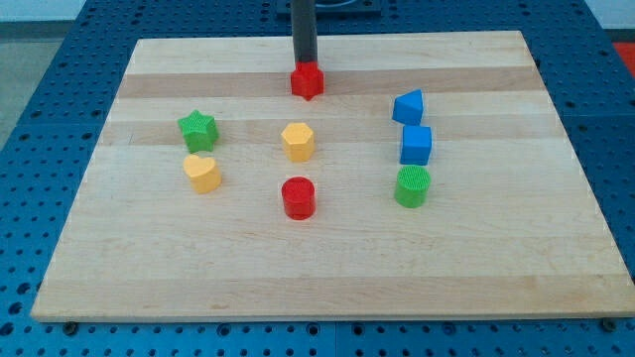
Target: Slide the red star closer to the yellow hexagon
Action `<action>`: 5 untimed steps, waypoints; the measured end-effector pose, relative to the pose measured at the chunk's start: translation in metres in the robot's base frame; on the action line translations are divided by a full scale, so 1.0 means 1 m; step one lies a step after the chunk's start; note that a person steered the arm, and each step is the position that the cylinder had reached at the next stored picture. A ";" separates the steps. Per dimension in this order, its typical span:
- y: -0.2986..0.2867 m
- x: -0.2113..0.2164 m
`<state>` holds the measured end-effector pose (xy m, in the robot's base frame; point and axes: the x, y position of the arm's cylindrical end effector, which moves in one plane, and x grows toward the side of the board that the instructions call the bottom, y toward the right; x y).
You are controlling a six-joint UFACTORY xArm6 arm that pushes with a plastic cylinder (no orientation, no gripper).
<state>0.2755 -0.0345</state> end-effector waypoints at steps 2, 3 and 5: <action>0.000 0.028; 0.000 0.028; -0.010 -0.001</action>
